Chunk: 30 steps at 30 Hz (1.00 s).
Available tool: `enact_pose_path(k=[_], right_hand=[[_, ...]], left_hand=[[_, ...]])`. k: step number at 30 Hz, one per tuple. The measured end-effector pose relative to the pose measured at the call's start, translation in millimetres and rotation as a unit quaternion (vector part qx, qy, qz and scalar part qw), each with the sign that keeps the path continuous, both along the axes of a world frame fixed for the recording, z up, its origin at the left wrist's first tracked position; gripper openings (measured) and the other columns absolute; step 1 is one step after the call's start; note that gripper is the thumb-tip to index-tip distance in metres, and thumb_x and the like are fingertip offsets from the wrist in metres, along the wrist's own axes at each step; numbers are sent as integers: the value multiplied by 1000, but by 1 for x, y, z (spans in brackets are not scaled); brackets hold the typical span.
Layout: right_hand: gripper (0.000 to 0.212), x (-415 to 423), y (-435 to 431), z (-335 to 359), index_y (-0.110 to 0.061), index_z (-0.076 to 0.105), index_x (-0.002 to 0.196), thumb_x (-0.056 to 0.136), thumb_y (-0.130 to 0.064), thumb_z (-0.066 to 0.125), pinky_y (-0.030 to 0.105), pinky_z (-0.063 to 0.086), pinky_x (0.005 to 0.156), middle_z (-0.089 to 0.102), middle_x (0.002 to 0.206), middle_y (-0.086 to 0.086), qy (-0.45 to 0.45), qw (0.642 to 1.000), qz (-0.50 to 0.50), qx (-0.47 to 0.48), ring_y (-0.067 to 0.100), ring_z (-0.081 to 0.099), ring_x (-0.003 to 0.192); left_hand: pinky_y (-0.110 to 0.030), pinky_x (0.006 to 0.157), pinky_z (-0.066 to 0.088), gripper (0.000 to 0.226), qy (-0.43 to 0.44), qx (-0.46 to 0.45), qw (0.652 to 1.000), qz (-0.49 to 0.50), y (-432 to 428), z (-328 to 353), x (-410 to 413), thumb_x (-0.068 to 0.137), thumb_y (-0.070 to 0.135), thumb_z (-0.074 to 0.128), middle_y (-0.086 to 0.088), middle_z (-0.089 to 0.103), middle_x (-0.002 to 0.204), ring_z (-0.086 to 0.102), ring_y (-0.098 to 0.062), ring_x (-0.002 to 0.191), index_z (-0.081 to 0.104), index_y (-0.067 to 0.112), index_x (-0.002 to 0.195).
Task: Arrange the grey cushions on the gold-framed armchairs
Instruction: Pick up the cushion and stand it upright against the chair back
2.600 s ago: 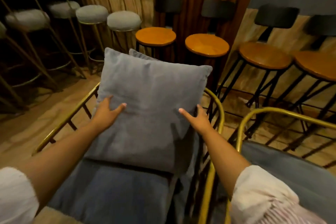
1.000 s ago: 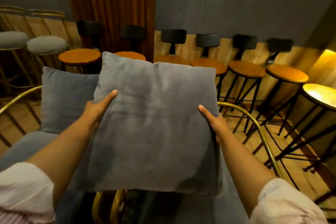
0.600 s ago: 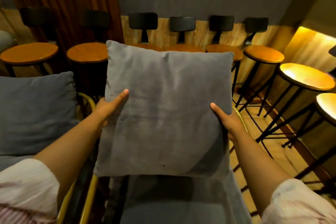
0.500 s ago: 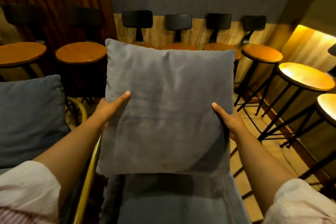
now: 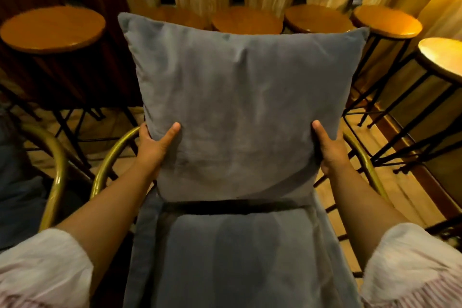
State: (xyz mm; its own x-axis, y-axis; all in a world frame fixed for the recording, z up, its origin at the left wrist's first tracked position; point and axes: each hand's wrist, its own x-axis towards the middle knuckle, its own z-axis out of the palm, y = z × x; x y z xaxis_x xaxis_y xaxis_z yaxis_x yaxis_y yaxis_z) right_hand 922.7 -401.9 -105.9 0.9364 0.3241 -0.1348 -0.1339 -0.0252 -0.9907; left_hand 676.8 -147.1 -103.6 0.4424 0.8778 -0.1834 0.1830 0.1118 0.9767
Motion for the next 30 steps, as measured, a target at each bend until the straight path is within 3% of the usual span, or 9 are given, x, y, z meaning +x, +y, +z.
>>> enact_pose_path(k=[2,5,9,12,16,19,21,26,30], right_hand=[[106,1,3,-18,-25,48,133,41,-68,81,37,50,96,61,130,0,1,1000,-9,-8,17,59,115],[104,-2,2,-49,-28,48,130,40,-72,77,33,46,97,58,130,-2,-1,999,5,-44,16,56,115],[77,-7,1,-76,-20,44,137,72,-53,69,31,41,100,54,137,3,-9,994,16,-109,22,50,126],[74,-2,3,-76,-20,45,137,74,-52,68,33,41,104,53,141,4,-46,988,-24,-143,23,49,128],[75,-5,1,-83,-18,42,140,77,-49,68,32,40,105,51,143,6,-46,986,-38,-157,24,48,130],[77,-4,2,-89,-18,39,142,78,-49,67,36,37,110,47,146,6,-15,988,-1,-153,25,45,133],[78,-3,1,-86,-17,34,144,79,-49,66,35,36,110,42,149,6,10,988,7,-154,27,41,135],[80,-28,-21,-71,-21,27,148,82,-50,62,39,33,112,38,152,5,6,982,53,-180,28,37,138],[75,-59,-43,-51,-27,23,149,86,-52,55,38,33,110,36,153,7,21,968,113,-223,29,36,139]], left_hand=[[-43,105,42,87,9,-8,1000,0,3,-21,1,75,42,73,-8,42,148,46,-28,130,27,20,145],[-44,110,38,88,35,-32,999,-22,1,-48,-1,76,44,70,-6,39,151,41,-28,136,24,20,148],[-45,116,28,87,106,-56,992,-29,-9,-71,-3,82,55,55,-6,29,157,31,-30,143,16,22,151],[-48,113,33,93,149,-26,988,-16,-5,-68,-3,73,68,54,-9,37,154,38,-34,139,25,22,149],[-48,111,35,92,186,1,982,-29,3,-71,-4,74,69,55,-11,38,153,39,-37,137,28,21,148],[-48,115,29,98,176,-44,982,-42,-1,-70,1,73,67,56,-10,28,157,33,-35,141,22,17,150],[-47,117,25,90,169,-68,983,-37,-9,-68,5,81,61,51,-11,23,159,28,-35,143,17,14,151],[-43,118,24,87,138,-65,987,-44,-46,-48,-10,85,61,45,-8,23,159,26,-31,145,13,15,153],[-50,116,27,124,127,-92,983,-91,-69,-22,-40,48,97,39,-1,31,156,33,-27,141,27,26,149]])
